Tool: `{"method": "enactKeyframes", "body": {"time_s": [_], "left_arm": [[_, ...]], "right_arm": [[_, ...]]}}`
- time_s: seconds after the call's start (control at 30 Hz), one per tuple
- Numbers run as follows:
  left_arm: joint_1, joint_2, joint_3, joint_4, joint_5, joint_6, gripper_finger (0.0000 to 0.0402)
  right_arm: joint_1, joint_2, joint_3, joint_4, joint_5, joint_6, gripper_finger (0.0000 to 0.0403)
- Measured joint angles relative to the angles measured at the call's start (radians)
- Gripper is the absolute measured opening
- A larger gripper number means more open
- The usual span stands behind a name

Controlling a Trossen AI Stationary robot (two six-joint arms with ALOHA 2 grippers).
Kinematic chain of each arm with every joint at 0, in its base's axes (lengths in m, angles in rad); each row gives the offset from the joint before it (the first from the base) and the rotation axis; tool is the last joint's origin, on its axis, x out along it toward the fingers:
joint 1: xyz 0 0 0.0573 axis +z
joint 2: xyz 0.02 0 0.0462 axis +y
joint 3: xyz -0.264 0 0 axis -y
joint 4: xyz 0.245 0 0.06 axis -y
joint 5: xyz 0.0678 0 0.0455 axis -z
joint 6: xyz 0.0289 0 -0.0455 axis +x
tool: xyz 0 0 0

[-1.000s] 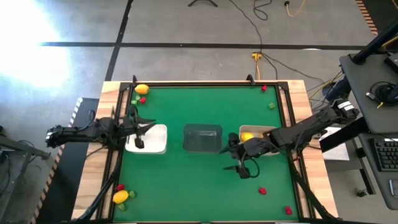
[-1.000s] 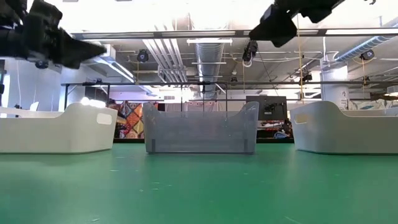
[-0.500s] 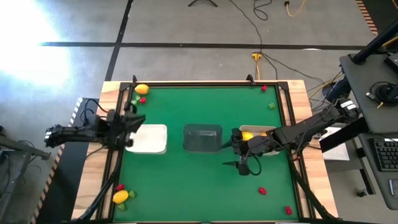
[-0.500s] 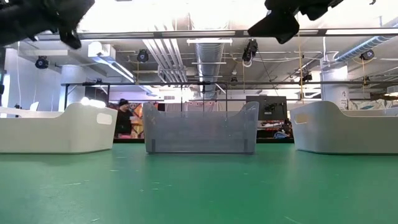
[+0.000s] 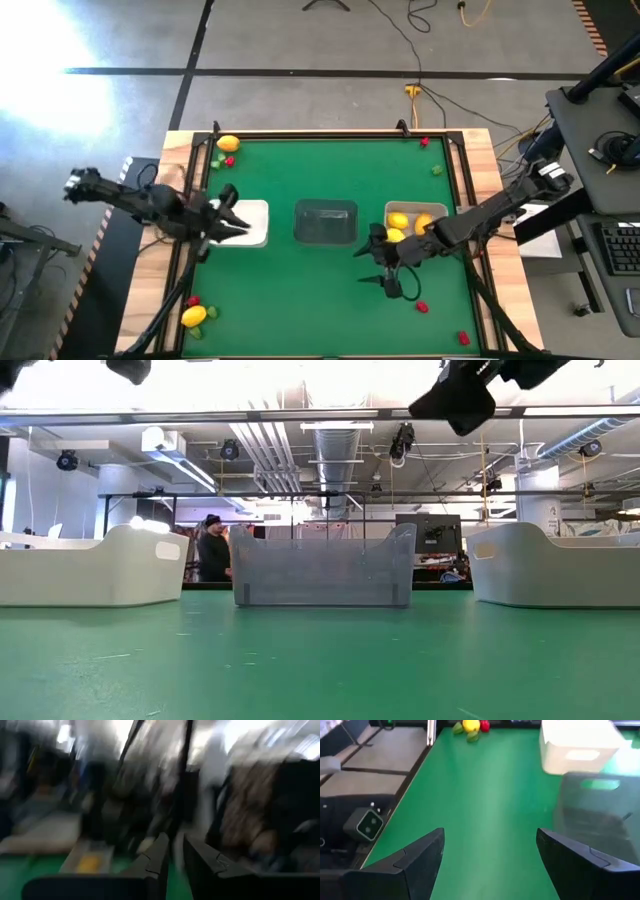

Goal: Sort produce into baskets
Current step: Put the yellow lemon into the gray bin

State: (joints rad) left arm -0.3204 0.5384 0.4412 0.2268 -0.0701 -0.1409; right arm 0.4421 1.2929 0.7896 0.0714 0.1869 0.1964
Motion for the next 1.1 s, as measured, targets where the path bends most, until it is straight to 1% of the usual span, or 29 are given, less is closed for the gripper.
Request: {"method": "enactKeyframes", "body": {"time_s": [0.03, 0.1, 0.13, 0.2, 0.3, 0.37, 0.43, 0.53, 0.6, 0.7, 0.8, 0.9, 1.0, 1.1], "left_arm": [[-0.022, 0.042, 0.06, -0.108, -0.081, -0.021, 0.0042], [-0.056, 0.127, 0.18, -0.317, -0.225, -0.131, 0.0041], [-0.066, 0.169, 0.247, -0.432, -0.262, -0.188, 0.0041], [-0.075, 0.256, 0.387, -0.631, -0.274, -0.289, 0.0041], [-0.082, 0.388, 0.598, -0.912, -0.227, -0.489, 0.0041], [-0.085, 0.474, 0.719, -1.064, -0.161, -0.62, 0.0041], [-0.099, 0.553, 0.818, -1.171, -0.075, -0.682, 0.0041], [-0.123, 0.658, 0.929, -1.281, 0.002, -0.749, 0.0041], [-0.14, 0.718, 0.984, -1.359, 0.028, -0.801, 0.0041], [-0.172, 0.791, 1.051, -1.512, 0.034, -0.907, 0.0043], [-0.224, 0.839, 1.079, -1.63, 0.037, -1.023, 0.0058], [-0.284, 0.867, 1.077, -1.666, 0.038, -1.144, 0.0085], [-0.346, 0.89, 1.06, -1.692, 0.042, -1.244, 0.012], [-0.393, 0.902, 1.032, -1.713, 0.082, -1.31, 0.0156]], "right_arm": [[0.008, 0.021, 0.0, 0.019, 0.001, 0.004, 0.0309], [0.028, 0.072, 0.0, 0.077, 0.013, 0.022, 0.0308], [0.04, 0.104, 0.0, 0.11, 0.021, 0.027, 0.0307], [0.067, 0.165, 0.001, 0.186, 0.023, 0.027, 0.0304], [0.108, 0.253, 0.008, 0.285, 0.023, 0.012, 0.03], [0.134, 0.296, 0.024, 0.326, 0.023, -0.007, 0.0298], [0.159, 0.334, 0.048, 0.365, 0.024, -0.035, 0.0298], [0.182, 0.382, 0.088, 0.405, 0.025, -0.065, 0.0299], [0.19, 0.41, 0.122, 0.407, 0.024, -0.077, 0.03], [0.2, 0.446, 0.151, 0.407, 0.025, -0.087, 0.0298], [0.202, 0.482, 0.167, 0.405, 0.026, -0.089, 0.0298], [0.202, 0.501, 0.172, 0.404, 0.022, -0.072, 0.0303], [0.202, 0.497, 0.163, 0.406, 0.006, -0.055, 0.0309], [0.204, 0.483, 0.16, 0.406, -0.001, -0.074, 0.0314]]}}
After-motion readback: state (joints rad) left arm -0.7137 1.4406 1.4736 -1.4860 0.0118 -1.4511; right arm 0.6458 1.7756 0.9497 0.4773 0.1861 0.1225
